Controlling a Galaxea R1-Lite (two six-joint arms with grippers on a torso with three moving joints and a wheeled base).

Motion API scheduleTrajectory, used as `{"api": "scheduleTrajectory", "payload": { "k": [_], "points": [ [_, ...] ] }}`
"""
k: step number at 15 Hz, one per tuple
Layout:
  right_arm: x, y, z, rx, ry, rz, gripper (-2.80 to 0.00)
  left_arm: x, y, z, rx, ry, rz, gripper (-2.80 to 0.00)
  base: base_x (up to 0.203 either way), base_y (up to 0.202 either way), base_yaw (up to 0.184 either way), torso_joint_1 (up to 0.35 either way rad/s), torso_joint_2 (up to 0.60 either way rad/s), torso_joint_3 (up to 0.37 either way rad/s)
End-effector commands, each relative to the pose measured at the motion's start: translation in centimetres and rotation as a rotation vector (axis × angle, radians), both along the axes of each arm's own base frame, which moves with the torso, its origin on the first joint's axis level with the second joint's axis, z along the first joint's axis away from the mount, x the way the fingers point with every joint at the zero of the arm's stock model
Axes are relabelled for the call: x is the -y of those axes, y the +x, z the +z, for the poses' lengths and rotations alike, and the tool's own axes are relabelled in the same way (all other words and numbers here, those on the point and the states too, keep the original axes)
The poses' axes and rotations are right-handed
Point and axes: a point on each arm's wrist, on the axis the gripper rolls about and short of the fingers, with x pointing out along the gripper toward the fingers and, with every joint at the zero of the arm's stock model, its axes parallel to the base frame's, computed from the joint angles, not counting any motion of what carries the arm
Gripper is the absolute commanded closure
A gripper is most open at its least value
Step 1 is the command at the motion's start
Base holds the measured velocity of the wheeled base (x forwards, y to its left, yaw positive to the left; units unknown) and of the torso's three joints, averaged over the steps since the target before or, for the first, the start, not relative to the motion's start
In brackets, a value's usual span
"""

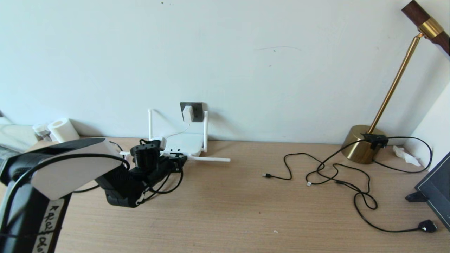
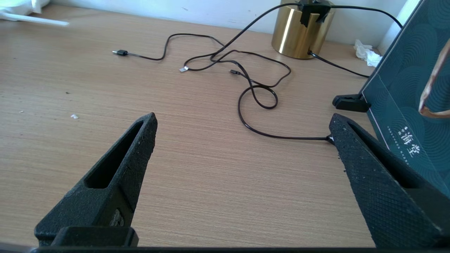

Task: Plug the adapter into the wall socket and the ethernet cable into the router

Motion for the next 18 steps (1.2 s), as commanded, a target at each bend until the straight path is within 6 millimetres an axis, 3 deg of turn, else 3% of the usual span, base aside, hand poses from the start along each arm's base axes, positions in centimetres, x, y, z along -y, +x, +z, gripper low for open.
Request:
{"api": "scheduleTrajectory", "payload": {
  "k": [1, 11, 14, 15, 18],
  "points": [
    [0.0, 0.0, 0.0, -0.002, -0.001, 0.001, -2.80, 0.0, 0.0, -0.1, 0.000, -0.001, 0.000, -2.80, 0.000, 0.000, 0.000, 0.000, 0.00, 0.000],
    [0.0, 0.0, 0.0, -0.002, -0.001, 0.001, -2.80, -0.1, -0.9, 0.2, -0.010, 0.003, 0.001, -2.80, 0.000, 0.000, 0.000, 0.000, 0.00, 0.000],
    [0.0, 0.0, 0.0, -0.001, -0.001, 0.001, -2.80, 0.1, -2.8, 3.4, 0.039, -0.006, -0.012, -2.80, 0.000, 0.000, 0.000, 0.000, 0.00, 0.000],
    [0.0, 0.0, 0.0, -0.002, -0.001, -0.001, -2.80, 0.2, -3.7, 4.8, 0.062, -0.010, -0.019, 0.00, 0.000, 0.000, 0.000, 0.000, 0.00, 0.000],
    [0.0, 0.0, 0.0, -0.002, -0.001, 0.001, -2.80, 0.3, -7.3, 9.7, 0.144, -0.027, -0.040, 0.00, 0.000, 0.000, 0.000, 0.000, 0.00, 0.000]
  ]
}}
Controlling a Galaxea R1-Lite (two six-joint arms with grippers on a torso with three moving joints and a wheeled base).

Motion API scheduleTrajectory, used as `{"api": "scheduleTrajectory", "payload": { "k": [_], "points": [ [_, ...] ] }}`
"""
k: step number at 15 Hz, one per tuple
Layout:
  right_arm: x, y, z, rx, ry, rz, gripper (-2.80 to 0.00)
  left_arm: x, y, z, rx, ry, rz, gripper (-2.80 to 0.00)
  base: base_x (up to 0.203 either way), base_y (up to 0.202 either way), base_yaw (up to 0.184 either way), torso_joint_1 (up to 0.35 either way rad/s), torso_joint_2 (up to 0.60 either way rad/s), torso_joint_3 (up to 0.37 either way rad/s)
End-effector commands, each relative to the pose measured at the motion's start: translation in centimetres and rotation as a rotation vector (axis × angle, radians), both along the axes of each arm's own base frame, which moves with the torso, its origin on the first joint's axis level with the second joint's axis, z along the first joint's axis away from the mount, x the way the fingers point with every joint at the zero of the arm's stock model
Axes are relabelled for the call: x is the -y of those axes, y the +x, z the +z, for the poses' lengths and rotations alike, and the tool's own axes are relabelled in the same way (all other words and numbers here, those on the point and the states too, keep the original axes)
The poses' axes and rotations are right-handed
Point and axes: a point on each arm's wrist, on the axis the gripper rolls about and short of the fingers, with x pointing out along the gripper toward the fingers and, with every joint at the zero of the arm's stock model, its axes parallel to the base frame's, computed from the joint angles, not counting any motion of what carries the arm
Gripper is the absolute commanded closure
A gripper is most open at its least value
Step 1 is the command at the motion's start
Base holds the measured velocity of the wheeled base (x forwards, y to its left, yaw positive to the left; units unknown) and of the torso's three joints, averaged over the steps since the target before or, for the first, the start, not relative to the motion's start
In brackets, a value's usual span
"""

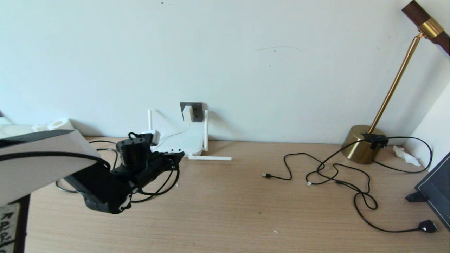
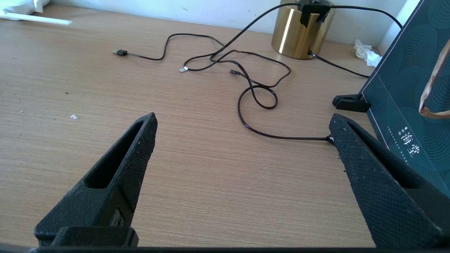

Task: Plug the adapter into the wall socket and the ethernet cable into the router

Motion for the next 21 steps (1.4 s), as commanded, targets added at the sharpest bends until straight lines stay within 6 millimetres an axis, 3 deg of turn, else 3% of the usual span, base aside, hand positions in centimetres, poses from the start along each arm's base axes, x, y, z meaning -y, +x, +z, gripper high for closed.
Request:
{"api": "scheduleTrajectory", "payload": {
  "k": [1, 4, 6, 8, 10, 11, 15, 18, 21],
  "points": [
    [0.0, 0.0, 0.0, -0.001, -0.001, 0.001, -2.80, -0.1, -3.7, 6.0, 0.131, -0.029, -0.018, 0.00, 0.000, 0.000, 0.000, 0.000, 0.00, 0.000],
    [0.0, 0.0, 0.0, -0.001, -0.001, 0.001, -2.80, -0.2, -9.7, 13.9, 0.311, -0.073, -0.059, 0.00, 0.000, 0.000, 0.000, 0.000, 0.00, 0.000],
    [0.0, 0.0, 0.0, -0.001, -0.001, 0.001, -2.80, -0.6, -15.6, 19.6, 0.386, -0.100, -0.082, 0.00, 0.000, 0.000, 0.000, 0.000, 0.00, 0.000],
    [0.0, 0.0, 0.0, -0.001, -0.001, 0.001, -2.80, -1.8, -22.2, 22.2, 0.344, -0.096, -0.087, 0.00, 0.000, 0.000, 0.000, 0.000, 0.00, 0.000],
    [0.0, 0.0, 0.0, -0.001, -0.001, 0.001, -2.80, -3.8, -27.7, 20.9, 0.261, -0.066, -0.050, 0.00, 0.000, 0.000, 0.000, 0.000, 0.00, 0.000],
    [0.0, 0.0, 0.0, -0.002, -0.001, 0.001, -2.80, -4.8, -29.7, 18.7, 0.205, -0.040, -0.016, 0.00, 0.000, 0.000, 0.000, 0.000, 0.00, 0.000],
    [0.0, 0.0, 0.0, -0.002, -0.001, 0.001, -2.80, -7.5, -33.9, 6.2, -0.096, 0.102, 0.226, 0.00, 0.000, 0.000, 0.000, 0.000, 0.00, 0.000],
    [0.0, 0.0, 0.0, -0.001, -0.001, 0.001, -2.80, -8.4, -36.5, 3.2, -0.055, 0.108, 0.414, 0.00, 0.000, 0.000, 0.000, 0.000, 0.00, 0.000],
    [0.0, 0.0, 0.0, -0.001, 0.011, -0.001, -2.80, -8.1, -39.1, 1.7, 0.149, 0.125, 0.244, 0.00, 0.000, 0.000, 0.000, 0.000, 0.00, 0.000]
  ]
}}
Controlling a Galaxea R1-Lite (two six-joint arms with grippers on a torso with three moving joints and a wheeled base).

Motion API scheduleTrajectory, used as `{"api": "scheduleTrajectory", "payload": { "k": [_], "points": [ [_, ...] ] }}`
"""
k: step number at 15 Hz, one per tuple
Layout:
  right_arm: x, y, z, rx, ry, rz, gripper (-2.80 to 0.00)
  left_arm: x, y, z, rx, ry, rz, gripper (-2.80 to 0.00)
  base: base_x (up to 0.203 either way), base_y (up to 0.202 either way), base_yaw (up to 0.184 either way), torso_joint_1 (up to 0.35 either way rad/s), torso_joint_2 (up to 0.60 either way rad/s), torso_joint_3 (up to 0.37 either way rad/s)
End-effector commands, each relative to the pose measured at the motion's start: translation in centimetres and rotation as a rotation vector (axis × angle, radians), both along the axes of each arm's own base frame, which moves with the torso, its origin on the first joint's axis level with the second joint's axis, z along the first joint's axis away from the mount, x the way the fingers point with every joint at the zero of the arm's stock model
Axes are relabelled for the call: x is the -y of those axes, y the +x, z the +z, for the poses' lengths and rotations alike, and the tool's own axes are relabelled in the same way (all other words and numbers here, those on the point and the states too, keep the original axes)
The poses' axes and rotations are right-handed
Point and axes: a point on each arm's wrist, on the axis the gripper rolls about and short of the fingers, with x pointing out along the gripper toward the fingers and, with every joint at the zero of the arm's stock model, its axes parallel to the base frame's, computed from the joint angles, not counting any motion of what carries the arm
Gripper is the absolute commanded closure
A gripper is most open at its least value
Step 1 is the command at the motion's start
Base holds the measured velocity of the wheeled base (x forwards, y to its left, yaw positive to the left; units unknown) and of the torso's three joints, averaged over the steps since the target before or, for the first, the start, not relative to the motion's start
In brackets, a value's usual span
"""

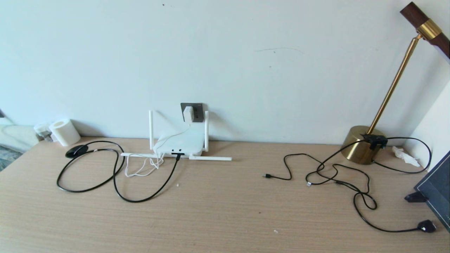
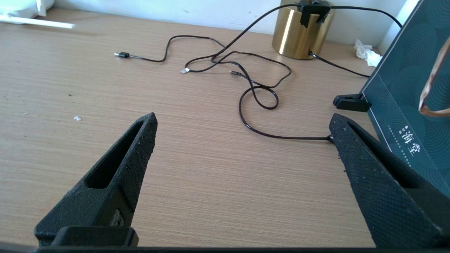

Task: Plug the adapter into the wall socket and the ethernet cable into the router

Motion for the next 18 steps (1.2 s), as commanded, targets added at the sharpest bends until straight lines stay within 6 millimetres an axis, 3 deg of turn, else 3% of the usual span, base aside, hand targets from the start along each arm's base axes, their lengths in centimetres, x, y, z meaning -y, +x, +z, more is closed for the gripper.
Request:
{"api": "scheduleTrajectory", "payload": {
  "k": [1, 3, 10, 18],
  "points": [
    [0.00, 0.01, 0.00, -0.001, -0.001, 0.002, -2.80, 0.22, -2.59, -1.36, 0.220, 0.060, -0.110, 0.00, 0.000, 0.000, 0.000, 0.000, 0.00, 0.000],
    [0.00, 0.01, 0.02, 0.000, 0.010, -0.001, -2.80, 0.44, -2.84, -2.12, 0.255, 0.136, -0.179, 0.00, 0.000, 0.000, 0.000, 0.000, 0.00, 0.000],
    [0.01, 0.01, 0.02, -0.001, 0.027, -0.002, -2.80, 0.30, -2.80, -2.16, 0.263, -0.035, -0.093, 0.00, 0.000, 0.000, 0.000, 0.000, 0.00, 0.000],
    [0.00, 0.02, -0.02, -0.002, 0.015, -0.001, -2.80, 0.30, -2.80, -2.15, 0.264, -0.040, -0.090, 0.00, 0.000, 0.000, 0.000, 0.000, 0.00, 0.000]
  ]
}}
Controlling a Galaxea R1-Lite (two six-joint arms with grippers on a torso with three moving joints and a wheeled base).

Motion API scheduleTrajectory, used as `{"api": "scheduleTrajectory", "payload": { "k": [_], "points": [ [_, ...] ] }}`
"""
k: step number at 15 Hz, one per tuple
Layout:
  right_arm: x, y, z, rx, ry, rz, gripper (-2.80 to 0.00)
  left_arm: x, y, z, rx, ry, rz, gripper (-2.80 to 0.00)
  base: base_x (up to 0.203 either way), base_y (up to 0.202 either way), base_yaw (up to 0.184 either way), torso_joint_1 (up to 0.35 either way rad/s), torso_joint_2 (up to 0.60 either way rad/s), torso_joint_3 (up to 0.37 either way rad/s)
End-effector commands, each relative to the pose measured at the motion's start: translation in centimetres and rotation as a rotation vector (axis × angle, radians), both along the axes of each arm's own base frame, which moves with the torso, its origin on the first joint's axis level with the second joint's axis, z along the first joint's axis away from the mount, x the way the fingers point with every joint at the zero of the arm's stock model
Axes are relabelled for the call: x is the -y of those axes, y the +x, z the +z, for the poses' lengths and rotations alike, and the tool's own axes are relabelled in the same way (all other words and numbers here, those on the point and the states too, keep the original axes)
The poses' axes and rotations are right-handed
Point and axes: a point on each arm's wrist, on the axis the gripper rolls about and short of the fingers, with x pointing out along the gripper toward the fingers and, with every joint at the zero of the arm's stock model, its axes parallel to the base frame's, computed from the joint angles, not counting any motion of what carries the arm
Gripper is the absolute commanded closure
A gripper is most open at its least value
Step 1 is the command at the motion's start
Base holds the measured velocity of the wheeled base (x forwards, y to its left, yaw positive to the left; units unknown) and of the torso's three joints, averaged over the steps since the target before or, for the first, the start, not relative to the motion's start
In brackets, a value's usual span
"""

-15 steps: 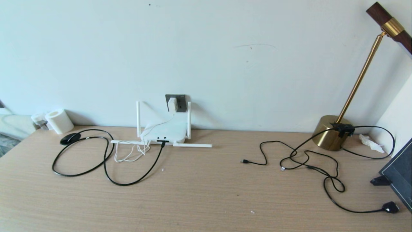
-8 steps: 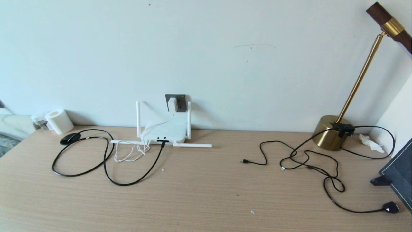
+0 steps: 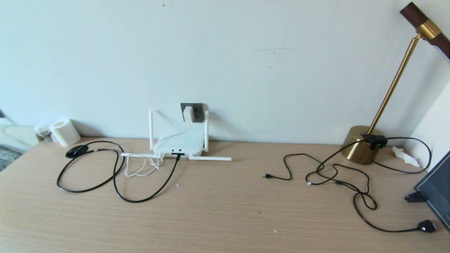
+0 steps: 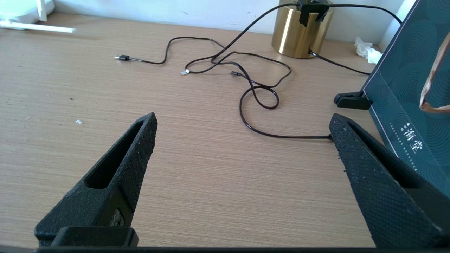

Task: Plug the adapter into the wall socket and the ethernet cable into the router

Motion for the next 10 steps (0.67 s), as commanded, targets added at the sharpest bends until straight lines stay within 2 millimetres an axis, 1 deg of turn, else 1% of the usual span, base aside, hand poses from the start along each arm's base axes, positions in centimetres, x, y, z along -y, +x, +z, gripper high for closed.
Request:
{"api": "scheduleTrajectory", "payload": {
  "k": [1, 3, 5, 7, 10],
  "points": [
    [0.00, 0.02, -0.03, -0.003, 0.005, 0.000, -2.80, 0.00, 0.03, -0.04, -0.005, -0.001, 0.000, 0.00, 0.000, 0.000, 0.000, 0.000, 0.00, 0.000],
    [0.01, 0.01, 0.01, -0.002, 0.014, -0.002, -2.80, 0.00, 0.03, -0.04, -0.005, -0.001, 0.000, 0.00, 0.000, 0.000, 0.000, 0.000, 0.00, 0.000],
    [0.10, -0.03, 0.08, -0.005, 0.051, -0.042, -2.80, 0.00, 0.03, -0.04, -0.005, -0.001, 0.001, 0.00, 0.000, 0.000, 0.000, 0.000, 0.00, 0.000],
    [0.07, -0.01, 0.00, -0.008, 0.024, -0.028, -2.80, 0.00, 0.03, -0.04, -0.005, -0.001, 0.001, 0.00, 0.000, 0.000, 0.000, 0.000, 0.00, 0.000],
    [0.08, 0.02, 0.05, 0.005, 0.061, -0.034, -2.80, 0.00, 0.03, -0.04, -0.005, -0.001, 0.000, 0.00, 0.000, 0.000, 0.000, 0.000, 0.00, 0.000]
  ]
}}
